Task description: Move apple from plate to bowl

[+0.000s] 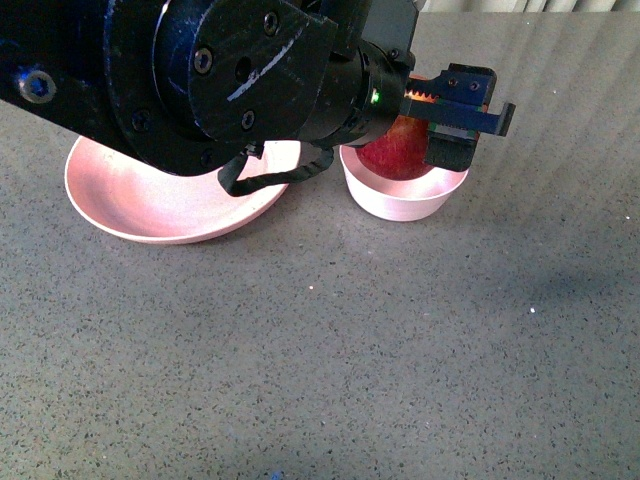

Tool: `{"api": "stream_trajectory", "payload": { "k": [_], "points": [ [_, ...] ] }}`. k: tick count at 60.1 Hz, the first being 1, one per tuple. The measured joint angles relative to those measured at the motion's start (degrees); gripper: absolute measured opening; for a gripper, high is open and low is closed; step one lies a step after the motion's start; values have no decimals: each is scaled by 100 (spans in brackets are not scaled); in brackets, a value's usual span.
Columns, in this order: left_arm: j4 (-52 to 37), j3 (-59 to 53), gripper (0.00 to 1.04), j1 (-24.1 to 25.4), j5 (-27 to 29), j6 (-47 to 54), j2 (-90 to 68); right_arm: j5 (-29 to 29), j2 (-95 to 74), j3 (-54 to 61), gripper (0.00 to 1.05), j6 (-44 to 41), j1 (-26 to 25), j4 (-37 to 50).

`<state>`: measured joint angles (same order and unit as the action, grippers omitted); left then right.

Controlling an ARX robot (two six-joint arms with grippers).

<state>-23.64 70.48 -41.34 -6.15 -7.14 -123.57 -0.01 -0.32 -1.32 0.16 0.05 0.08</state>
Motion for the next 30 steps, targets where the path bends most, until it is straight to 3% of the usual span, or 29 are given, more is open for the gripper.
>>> {"api": "stream_trajectory", "payload": {
  "k": [30],
  "points": [
    [4,0,76,-24,15,4,-31,2,0,0,96,0,0,0]
  ]
}}
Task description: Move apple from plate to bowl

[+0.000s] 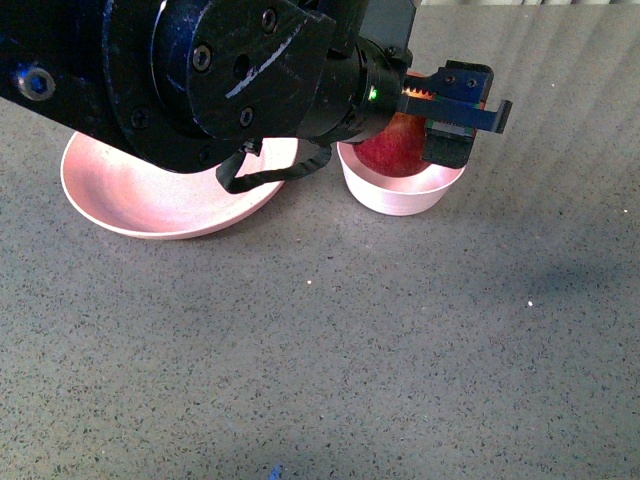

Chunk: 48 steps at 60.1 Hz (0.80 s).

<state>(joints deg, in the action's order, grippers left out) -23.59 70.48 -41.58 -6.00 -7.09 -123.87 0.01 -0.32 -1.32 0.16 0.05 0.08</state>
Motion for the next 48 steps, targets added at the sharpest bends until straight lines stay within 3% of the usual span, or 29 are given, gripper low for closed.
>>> {"api": "stream_trajectory", "payload": {
  "k": [10,48],
  "points": [
    [0,11,98,0,11,2,-2,-2,0,0,96,0,0,0],
    [-251,-422,96,214,-7,-254,564,-2,0,0,96,0,-2,0]
  ]
}}
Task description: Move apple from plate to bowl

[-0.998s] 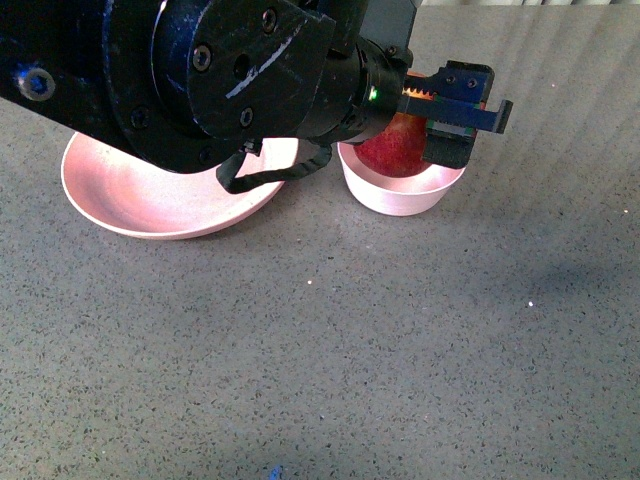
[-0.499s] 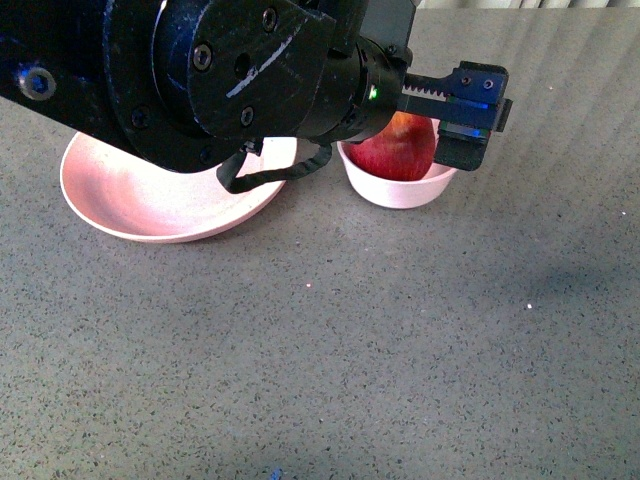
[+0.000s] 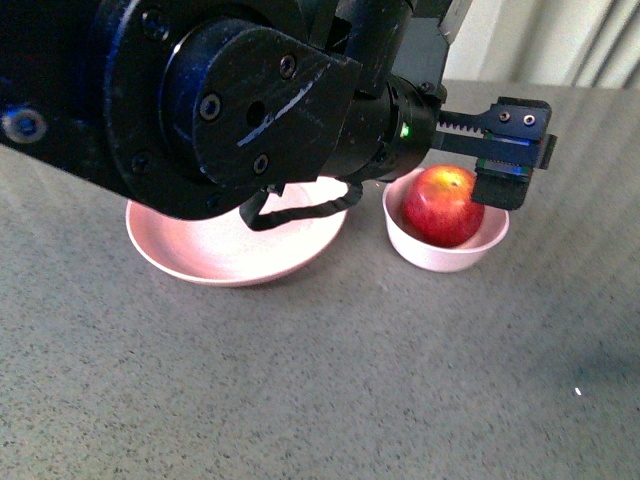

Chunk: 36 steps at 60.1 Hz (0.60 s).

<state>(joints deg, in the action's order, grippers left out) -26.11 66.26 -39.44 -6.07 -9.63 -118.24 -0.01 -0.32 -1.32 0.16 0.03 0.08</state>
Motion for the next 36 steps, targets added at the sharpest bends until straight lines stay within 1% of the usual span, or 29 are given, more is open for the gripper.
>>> {"api": "stream_trajectory", "payload": {
  "k": [9,15,20,26,30,31,32,34,36],
  "points": [
    [-199,-566,96,181,-61,-136,664,-2,0,0,96,0,0,0],
    [-345,-988,96,505,-155,-208,1126,0,0,0,96,0,0,0],
    [-490,-1394,96,981,-188,-269,1480,2,0,0,96,0,2,0],
    [-597,-1978,96,1746,-275,-299,1976,0,0,0,96,0,0,0],
    [-632,-2223,96,2090,-315,-310,2208,-2,0,0,96,0,0,0],
    [-743,-2323,95,2168,-186,-245,2245,-2,0,0,96,0,0,0],
    [-1099,-2472,92,2238,168,-160,2267,0,0,0,96,0,2,0],
    [-2004,-2841,85,2391,918,146,2306,-15,0,0,96,0,0,0],
    [-2789,-3272,78,2592,1342,391,2380,-4,0,0,96,0,0,0]
  ]
}}
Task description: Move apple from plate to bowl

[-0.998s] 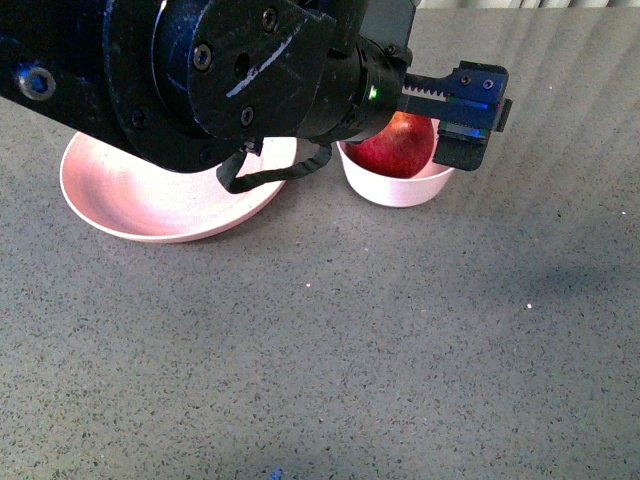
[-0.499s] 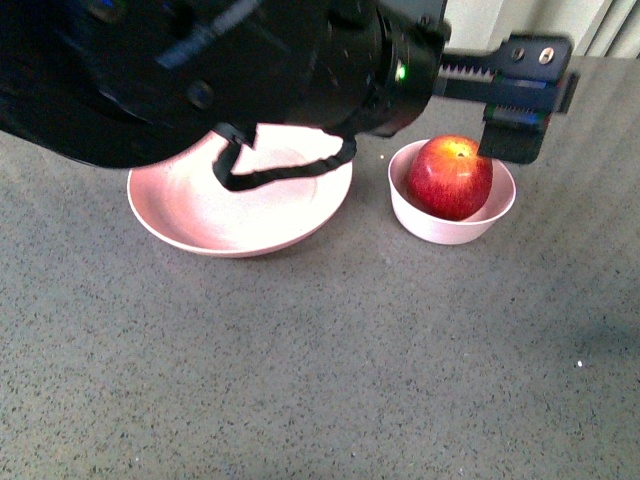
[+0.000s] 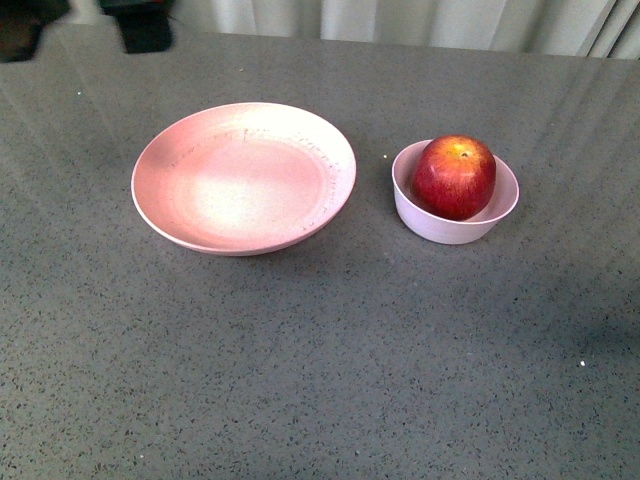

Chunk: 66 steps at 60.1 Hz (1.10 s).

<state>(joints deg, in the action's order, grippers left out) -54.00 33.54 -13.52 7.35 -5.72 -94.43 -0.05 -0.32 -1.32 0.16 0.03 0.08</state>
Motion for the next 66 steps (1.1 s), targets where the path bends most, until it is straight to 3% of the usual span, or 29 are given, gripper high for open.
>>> {"api": "stream_trajectory", "payload": {
  "k": [7,18,25,40,66],
  "points": [
    [-1263,-990,58,535,96,306,350,22,4,0,96,0,2,0],
    [-1272,-1762,28,721,-133,459,1108,2,4,0,96,0,0,0],
    [-1051,-2221,2,841,-280,474,1808,4,4,0,96,0,0,0],
    [-358,-2795,2,1316,-693,509,3042,4,4,0,96,0,0,0],
    [1043,-3202,2,1333,-737,511,4878,4,4,0,96,0,2,0]
  ]
}}
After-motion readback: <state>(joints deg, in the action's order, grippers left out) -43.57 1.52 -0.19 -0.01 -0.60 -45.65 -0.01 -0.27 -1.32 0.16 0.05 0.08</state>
